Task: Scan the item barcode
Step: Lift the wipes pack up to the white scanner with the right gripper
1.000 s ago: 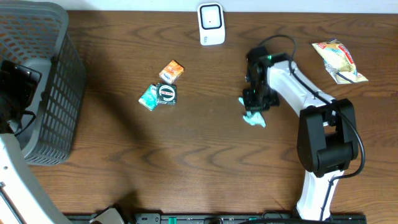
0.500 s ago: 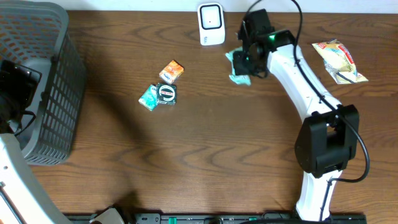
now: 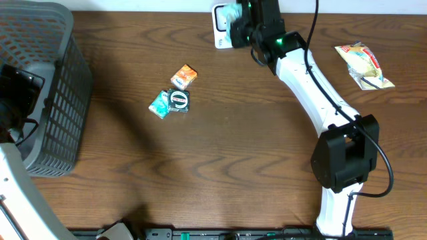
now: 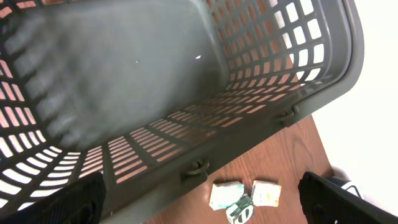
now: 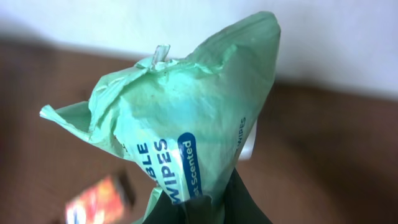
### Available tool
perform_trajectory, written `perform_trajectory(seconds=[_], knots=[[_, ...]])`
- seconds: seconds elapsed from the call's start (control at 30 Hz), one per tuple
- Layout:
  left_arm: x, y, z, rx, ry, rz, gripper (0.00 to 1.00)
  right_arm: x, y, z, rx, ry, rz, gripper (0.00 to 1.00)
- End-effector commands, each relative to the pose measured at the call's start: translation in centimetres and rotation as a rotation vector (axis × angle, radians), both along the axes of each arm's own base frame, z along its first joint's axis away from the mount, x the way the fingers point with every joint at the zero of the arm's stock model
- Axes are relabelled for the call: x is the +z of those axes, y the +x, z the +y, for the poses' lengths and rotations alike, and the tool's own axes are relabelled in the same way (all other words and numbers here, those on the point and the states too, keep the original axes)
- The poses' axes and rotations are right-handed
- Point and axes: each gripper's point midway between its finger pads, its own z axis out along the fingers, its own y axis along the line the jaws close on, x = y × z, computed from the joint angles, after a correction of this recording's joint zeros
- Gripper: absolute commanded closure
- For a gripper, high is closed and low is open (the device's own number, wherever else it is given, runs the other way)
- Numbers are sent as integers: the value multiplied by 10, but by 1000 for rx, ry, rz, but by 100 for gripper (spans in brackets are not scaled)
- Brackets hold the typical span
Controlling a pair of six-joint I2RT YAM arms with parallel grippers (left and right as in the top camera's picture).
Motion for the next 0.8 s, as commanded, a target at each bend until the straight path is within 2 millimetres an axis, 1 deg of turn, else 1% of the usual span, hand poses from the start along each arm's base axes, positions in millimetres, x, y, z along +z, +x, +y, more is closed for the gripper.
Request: perform_trajectory(seconds=[0.0, 0.13, 0.23, 0.3, 0.33, 0.5, 0.67, 0.77], knots=[[7, -2, 1, 13, 9, -15, 2, 3, 26, -7, -86, -46, -101, 99], [7, -2, 1, 13, 9, -15, 2, -2, 44, 5, -80, -57, -190, 99], [7, -2, 1, 13, 9, -16, 2, -6, 54, 4, -109, -75, -236, 99], [7, -2, 1, 13, 9, -16, 2, -9, 60, 2, -133, -78, -256, 99], [7, -2, 1, 13, 9, -15, 2, -8, 61, 3, -134, -74, -265, 99], [7, -2, 1, 13, 9, -15, 3, -18, 69, 8, -132, -60, -289, 99], [7, -2, 1, 13, 9, -15, 2, -40, 78, 14, -128, -55, -305, 99], [7, -2, 1, 13, 9, -15, 2, -53, 83, 19, -107, -82, -334, 99]])
